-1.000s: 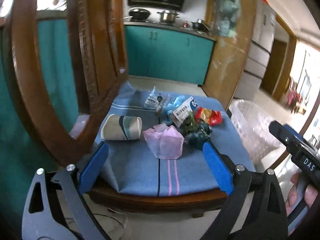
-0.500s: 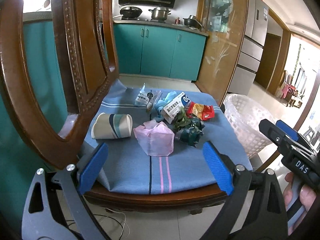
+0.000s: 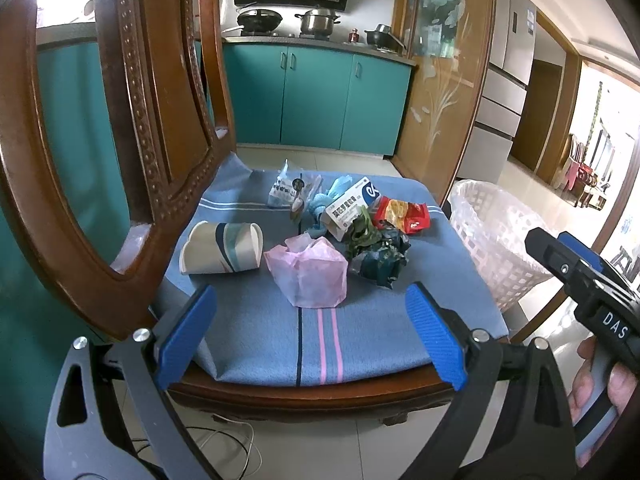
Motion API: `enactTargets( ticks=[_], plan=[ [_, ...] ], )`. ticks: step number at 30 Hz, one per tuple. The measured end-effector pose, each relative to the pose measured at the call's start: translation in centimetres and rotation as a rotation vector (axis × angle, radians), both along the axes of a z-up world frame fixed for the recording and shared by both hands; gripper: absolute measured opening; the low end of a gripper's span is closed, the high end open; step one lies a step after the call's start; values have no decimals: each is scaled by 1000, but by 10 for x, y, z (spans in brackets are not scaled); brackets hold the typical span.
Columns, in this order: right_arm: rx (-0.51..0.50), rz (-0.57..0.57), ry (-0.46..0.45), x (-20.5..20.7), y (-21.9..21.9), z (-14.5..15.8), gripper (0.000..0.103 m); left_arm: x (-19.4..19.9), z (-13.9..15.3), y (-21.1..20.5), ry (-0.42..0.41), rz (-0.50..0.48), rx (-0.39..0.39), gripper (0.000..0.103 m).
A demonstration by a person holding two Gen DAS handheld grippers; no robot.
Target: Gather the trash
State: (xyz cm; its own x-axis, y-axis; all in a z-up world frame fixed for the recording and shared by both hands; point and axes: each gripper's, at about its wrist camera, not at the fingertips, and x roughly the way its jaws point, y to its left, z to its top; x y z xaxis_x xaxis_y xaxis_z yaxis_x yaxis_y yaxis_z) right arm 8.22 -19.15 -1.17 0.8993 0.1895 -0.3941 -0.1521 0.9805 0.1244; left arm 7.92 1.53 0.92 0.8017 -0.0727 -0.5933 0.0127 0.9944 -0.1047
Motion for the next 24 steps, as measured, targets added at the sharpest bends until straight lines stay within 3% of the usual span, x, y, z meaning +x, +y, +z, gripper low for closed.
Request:
enactTargets(
  ticks=[14,24],
  plan=[
    [-13,18,12,4,1,-1,88,10,-10,-3,38,-6,9,95],
    [-143,241,254,83,33,-38,88,77,-50,-10,222,15,32,94]
  ],
)
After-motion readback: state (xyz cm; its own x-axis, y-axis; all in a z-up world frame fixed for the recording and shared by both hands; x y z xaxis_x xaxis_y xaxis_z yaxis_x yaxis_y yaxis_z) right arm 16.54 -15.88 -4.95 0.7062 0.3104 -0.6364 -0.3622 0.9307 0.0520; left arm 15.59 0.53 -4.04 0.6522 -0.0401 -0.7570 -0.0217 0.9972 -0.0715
